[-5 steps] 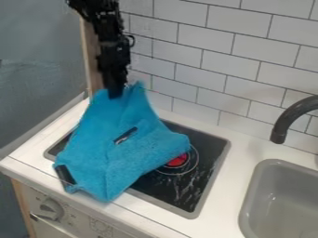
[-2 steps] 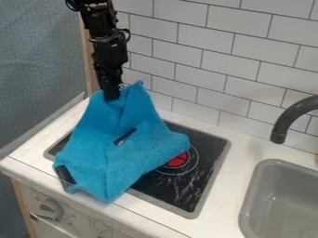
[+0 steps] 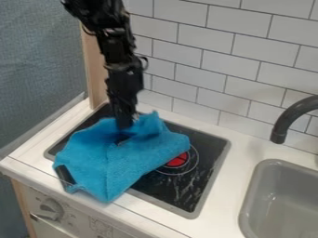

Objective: Fold the cloth from top left to right

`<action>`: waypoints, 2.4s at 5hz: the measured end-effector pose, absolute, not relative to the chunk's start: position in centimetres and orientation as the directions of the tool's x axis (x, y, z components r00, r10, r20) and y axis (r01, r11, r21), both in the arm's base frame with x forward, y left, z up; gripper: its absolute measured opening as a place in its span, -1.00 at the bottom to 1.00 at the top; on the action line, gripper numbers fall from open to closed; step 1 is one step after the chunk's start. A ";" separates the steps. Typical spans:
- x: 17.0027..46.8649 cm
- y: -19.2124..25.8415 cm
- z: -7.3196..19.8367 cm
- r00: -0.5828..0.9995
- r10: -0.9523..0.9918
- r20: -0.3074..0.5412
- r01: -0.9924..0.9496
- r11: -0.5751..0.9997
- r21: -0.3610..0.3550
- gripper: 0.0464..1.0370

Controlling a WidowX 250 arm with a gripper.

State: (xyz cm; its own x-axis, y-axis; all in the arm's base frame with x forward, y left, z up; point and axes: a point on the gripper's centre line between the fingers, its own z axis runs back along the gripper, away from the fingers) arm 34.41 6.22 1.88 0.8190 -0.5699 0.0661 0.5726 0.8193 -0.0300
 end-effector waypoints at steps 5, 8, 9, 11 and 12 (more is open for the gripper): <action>32.4 3.7 0.1 0.839 -0.543 0.011 0.543 0.838 -0.060 0.45; 34.0 4.1 4.7 0.864 -0.496 0.086 0.500 0.865 -0.046 0.92; 34.4 4.5 7.8 0.863 -0.487 0.136 0.493 0.870 -0.012 0.92; 34.5 4.5 8.2 0.862 -0.484 0.147 0.490 0.871 -0.007 0.92; 34.5 4.6 8.1 0.862 -0.486 0.144 0.492 0.871 -0.005 0.92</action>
